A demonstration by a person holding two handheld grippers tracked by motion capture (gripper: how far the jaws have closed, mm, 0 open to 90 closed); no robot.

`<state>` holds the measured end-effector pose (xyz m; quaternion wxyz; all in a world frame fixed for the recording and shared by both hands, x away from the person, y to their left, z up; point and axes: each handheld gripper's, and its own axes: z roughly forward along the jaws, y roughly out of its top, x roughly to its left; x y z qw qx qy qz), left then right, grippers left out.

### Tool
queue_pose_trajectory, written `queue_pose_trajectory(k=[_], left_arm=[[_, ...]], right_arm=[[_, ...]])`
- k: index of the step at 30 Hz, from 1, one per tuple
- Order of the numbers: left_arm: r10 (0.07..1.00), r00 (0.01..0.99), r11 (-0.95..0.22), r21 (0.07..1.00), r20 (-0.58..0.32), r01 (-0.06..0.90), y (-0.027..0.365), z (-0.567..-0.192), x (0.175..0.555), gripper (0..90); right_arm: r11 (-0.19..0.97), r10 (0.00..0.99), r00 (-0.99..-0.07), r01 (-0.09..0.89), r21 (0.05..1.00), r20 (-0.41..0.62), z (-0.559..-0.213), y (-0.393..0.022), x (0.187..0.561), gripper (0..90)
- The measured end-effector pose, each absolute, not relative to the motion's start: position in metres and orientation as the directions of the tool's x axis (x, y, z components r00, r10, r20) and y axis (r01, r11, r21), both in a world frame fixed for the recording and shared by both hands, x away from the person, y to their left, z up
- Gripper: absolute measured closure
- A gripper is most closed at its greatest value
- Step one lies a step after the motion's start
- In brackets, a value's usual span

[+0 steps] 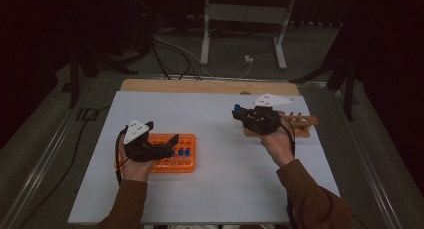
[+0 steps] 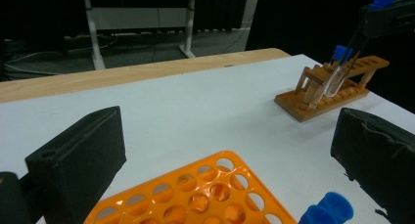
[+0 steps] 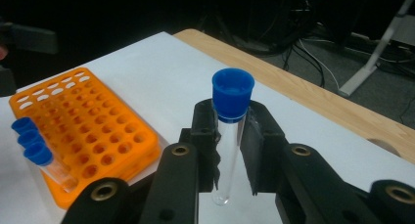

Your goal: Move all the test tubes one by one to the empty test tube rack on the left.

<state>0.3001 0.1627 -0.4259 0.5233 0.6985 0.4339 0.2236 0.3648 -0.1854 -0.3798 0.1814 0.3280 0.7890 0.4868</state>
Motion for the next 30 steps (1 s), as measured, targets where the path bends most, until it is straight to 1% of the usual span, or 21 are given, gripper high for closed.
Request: queue_pose_trajectory(k=[2, 6, 18, 23, 24, 26, 27, 30], left_arm=[[0.833, 0.533, -0.073, 0.923, -0.151, 0.377, 0.161, -0.425, 0.301, 0.8], [0.832, 0.538, -0.093, 0.921, -0.136, 0.378, 0.156, -0.424, 0.304, 1.3], [0.815, 0.562, -0.102, 0.921, -0.139, 0.376, 0.145, -0.422, 0.309, 3.3], [0.798, 0.588, -0.112, 0.923, -0.137, 0.367, 0.143, -0.420, 0.311, 7.8], [0.788, 0.599, -0.114, 0.924, -0.140, 0.365, 0.142, -0.420, 0.311, 9.9], [0.770, 0.621, -0.116, 0.925, -0.146, 0.362, 0.142, -0.419, 0.311, 18.2], [0.765, 0.627, -0.121, 0.924, -0.145, 0.362, 0.141, -0.419, 0.311, 18.6], [0.748, 0.647, -0.131, 0.923, -0.147, 0.361, 0.139, -0.419, 0.312, 25.2]], right_arm=[[0.315, 0.686, -0.727, 0.336, 0.888, 0.031, -0.378, -0.180, 0.365, 76.8], [0.317, 0.670, -0.742, 0.331, 0.889, 0.038, -0.376, -0.170, 0.365, 76.8], [0.315, 0.622, -0.780, 0.324, 0.892, 0.064, -0.371, -0.137, 0.364, 76.8], [0.317, 0.601, -0.796, 0.322, 0.892, 0.074, -0.371, -0.123, 0.363, 76.8], [0.317, 0.595, -0.800, 0.322, 0.892, 0.077, -0.370, -0.120, 0.363, 76.8], [0.317, 0.584, -0.807, 0.323, 0.892, 0.085, -0.370, -0.114, 0.362, 76.7], [0.319, 0.579, -0.811, 0.321, 0.892, 0.085, -0.370, -0.110, 0.362, 76.7], [0.331, 0.563, -0.822, 0.315, 0.890, 0.082, -0.371, -0.101, 0.360, 76.6]])
